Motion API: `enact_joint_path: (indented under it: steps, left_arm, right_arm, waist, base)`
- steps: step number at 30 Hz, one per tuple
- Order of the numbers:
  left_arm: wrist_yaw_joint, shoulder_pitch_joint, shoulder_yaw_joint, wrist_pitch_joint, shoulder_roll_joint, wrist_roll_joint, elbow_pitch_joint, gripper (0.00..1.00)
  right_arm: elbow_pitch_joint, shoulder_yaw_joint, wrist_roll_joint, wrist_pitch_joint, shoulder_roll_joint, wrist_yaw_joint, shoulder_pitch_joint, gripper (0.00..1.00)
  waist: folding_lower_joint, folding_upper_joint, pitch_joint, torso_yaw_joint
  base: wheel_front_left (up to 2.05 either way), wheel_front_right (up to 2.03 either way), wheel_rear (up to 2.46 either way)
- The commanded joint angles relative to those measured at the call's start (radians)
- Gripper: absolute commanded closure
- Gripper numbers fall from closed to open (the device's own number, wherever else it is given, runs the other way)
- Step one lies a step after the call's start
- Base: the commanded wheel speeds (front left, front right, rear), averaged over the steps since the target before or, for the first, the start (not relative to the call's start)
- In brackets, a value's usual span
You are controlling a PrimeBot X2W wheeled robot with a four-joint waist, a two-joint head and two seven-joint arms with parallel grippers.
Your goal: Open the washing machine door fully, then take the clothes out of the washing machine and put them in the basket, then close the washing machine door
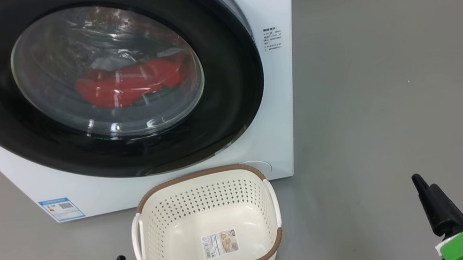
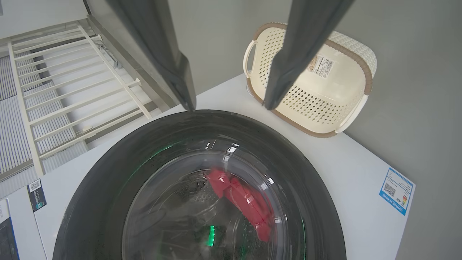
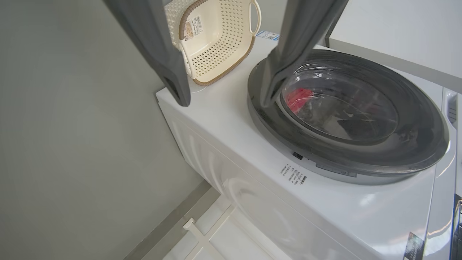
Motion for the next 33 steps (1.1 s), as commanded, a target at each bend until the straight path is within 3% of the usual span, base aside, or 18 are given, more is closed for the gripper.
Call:
enact_joint_path:
  steps: [1,33]
  left_arm:
    - [0.002,-0.001,0.012,-0.011,0.016,0.027,-0.032,0.00]
    - [0.013,0.030,0.002,-0.106,0.020,0.406,-0.053,0.00]
  right_arm:
    - [-0.029,0.012,-0.031,-0.012,-0.015,0.000,-0.009,0.00]
    - [-0.024,0.062,-0.325,-0.106,-0.024,-0.001,0.014,0.00]
  waist:
    - [-0.0001,0.0000,0.000,0.000]
    - [-0.0001,0.0000,0.002,-0.003]
  base:
    - [0.00,0.00,0.00]
    - [0.00,0.00,0.00]
